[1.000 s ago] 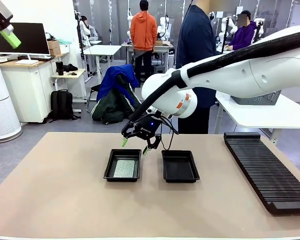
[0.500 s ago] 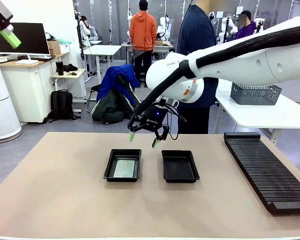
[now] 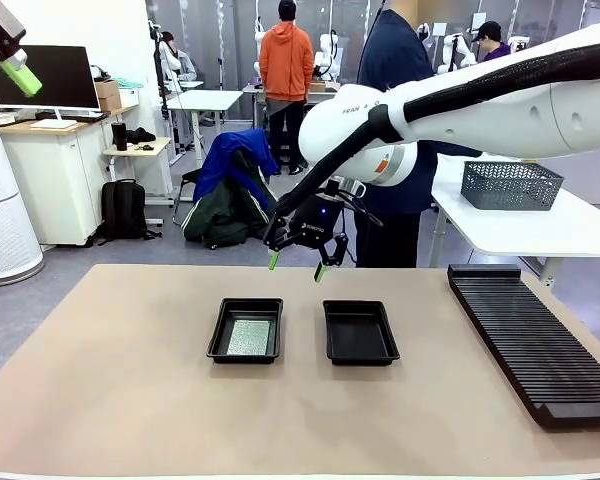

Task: Inspect and transfer BCBs to ESD trays.
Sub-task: Pick up the Blank PCB from the PCB Rack and place it in the left ESD tray.

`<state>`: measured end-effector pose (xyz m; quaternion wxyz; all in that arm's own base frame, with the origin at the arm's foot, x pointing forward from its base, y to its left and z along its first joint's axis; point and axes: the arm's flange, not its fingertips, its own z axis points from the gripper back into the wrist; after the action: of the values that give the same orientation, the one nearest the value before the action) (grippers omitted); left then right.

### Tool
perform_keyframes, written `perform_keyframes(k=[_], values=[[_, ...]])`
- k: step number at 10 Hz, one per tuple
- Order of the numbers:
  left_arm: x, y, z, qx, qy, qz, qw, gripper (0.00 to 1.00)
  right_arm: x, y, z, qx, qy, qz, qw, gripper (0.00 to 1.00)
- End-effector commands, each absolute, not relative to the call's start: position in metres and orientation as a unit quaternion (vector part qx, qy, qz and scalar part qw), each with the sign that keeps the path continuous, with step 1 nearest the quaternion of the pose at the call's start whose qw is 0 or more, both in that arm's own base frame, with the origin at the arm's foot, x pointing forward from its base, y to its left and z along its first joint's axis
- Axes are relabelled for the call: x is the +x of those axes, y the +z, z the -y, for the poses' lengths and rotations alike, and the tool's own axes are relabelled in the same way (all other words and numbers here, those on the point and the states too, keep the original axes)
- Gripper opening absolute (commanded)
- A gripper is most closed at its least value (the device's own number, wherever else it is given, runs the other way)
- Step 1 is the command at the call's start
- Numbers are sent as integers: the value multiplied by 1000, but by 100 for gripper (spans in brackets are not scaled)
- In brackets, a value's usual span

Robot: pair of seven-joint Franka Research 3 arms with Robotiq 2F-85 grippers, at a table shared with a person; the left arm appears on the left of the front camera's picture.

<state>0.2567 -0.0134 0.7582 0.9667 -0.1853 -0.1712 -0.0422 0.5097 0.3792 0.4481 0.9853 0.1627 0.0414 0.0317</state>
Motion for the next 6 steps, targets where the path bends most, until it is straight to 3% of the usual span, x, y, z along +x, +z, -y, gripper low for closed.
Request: perform_keyframes(k=[1,6], values=[[257,757,13,-185,-40,173,967,100,508,446,-382,163,34,-44,985,100],[257,757,13,-185,-40,173,967,100,508,446,-382,163,34,-44,985,100]])
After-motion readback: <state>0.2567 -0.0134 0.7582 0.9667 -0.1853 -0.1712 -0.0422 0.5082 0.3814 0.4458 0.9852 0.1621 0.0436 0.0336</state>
